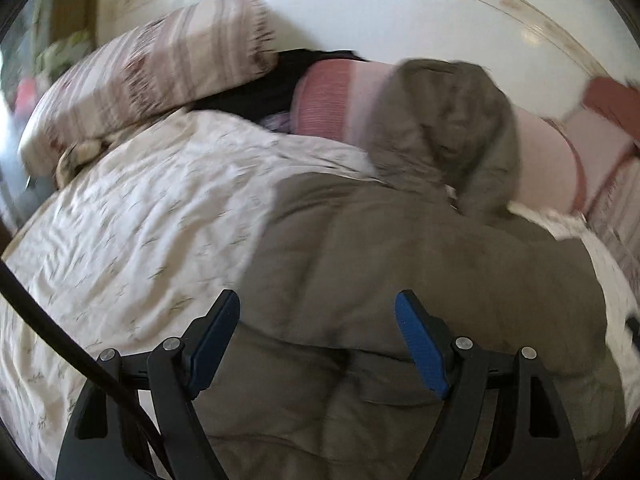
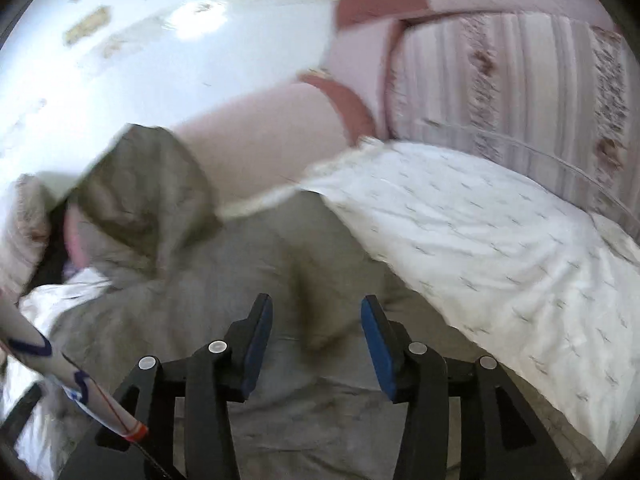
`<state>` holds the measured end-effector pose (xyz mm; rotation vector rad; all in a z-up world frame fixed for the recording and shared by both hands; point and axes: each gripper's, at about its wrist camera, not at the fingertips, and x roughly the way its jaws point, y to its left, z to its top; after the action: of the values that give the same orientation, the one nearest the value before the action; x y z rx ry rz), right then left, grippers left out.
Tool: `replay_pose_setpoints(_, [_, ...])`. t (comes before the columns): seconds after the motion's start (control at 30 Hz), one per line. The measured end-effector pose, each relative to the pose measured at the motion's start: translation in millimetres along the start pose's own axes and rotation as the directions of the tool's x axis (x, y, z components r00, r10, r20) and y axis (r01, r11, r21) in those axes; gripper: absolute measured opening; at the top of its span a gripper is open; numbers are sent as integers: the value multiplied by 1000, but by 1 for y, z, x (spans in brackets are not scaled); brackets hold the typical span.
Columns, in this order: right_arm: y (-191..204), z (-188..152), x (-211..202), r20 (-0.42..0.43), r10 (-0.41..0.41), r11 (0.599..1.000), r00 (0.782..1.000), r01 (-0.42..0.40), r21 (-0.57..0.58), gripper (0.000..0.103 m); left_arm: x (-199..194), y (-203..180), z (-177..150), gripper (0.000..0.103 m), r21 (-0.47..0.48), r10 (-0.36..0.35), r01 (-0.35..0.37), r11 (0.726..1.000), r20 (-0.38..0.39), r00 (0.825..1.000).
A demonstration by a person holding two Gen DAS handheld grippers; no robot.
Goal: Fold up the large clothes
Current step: 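Open the left gripper to release the sleeve on the jacket, then lower both grippers onto the jacket hem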
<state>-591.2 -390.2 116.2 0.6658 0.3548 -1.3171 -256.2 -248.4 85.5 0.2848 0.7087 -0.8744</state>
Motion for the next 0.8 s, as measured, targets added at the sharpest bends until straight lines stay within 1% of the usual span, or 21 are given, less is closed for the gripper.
replay_pose_setpoints(0.07, [13,-6,7,-39,74,996,997,-76,-50,50,4,-19,-6,80,68,6,-5,998,-17,1000])
replay_pose_setpoints(0.1, [21,-10,13,-65,86,993,994,-91,-79,50,7,-27,-10,80,105,16,-14,994,-24,1000])
replay_pose_setpoints(0.2, [33,-20,28,-126,91,987,988,-107,-124,50,17,-46,-22,80,189,72,-63,980,-42,996])
replay_pose_setpoints(0.27, [34,-25,37,-165,76,986,983,-98,-133,50,25,-53,-28,83,232,119,-102,968,-60,991])
replay_pose_setpoints(0.33, [29,-30,48,-220,49,987,974,-81,-137,50,29,-55,-31,87,242,137,-117,963,-68,988])
replay_pose_setpoints(0.4, [31,-35,54,-243,29,985,970,-69,-157,51,32,-53,-33,89,236,136,-114,965,-82,987])
replay_pose_setpoints(0.5, [42,-40,53,-227,-23,972,974,-32,-233,54,35,-47,-34,91,208,121,-97,973,-108,987])
replay_pose_setpoints(0.57, [45,-44,53,-221,-40,965,974,-19,-262,55,36,-43,-33,93,185,106,-82,979,-122,987])
replay_pose_setpoints(0.67, [45,-45,52,-220,-45,964,975,-16,-267,57,37,-40,-34,94,164,91,-69,984,-134,987])
replay_pose_setpoints(0.8, [46,-45,53,-220,-50,964,974,-10,-264,60,37,-40,-34,94,172,99,-76,982,-127,987])
